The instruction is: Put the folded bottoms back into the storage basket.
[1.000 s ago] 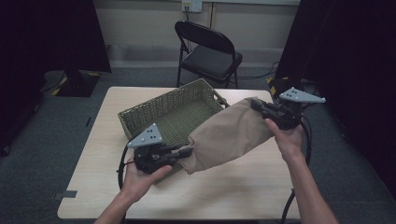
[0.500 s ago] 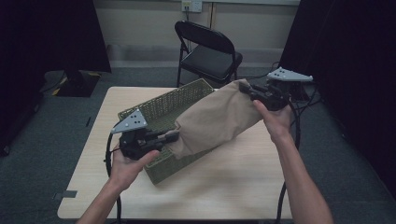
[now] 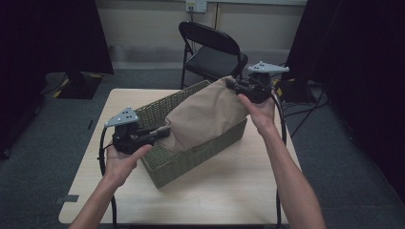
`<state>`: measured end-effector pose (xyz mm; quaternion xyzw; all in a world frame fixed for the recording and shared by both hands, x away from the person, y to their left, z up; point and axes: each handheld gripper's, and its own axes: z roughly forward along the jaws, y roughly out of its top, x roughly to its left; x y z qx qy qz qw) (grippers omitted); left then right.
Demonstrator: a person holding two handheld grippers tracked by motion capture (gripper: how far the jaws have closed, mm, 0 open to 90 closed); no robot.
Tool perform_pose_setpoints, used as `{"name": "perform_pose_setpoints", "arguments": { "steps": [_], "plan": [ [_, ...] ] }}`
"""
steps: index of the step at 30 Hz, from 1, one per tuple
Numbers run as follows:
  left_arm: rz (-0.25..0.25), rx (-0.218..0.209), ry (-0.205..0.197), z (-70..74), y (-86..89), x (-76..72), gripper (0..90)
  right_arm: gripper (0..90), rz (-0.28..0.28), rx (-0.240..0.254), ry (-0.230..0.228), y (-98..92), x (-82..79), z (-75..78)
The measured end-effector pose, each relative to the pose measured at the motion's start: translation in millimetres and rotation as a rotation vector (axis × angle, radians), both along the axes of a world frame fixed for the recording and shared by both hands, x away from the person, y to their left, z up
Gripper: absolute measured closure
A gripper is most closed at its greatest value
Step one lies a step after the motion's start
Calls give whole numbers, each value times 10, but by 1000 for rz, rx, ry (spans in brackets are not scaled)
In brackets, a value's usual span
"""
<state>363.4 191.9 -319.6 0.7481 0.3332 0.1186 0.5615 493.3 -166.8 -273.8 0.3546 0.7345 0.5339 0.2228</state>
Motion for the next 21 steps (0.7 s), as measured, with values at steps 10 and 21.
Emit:
{"name": "perform_pose_setpoints", "arguments": {
  "steps": [10, 21],
  "plan": [
    [42, 13, 40, -173, 157, 125, 815, 819, 14, -10, 39, 238, 214, -192],
    [71, 22, 89, -384, 218, 195, 815, 819, 18, -23, 81, 371, 320, -430]
  ]
}}
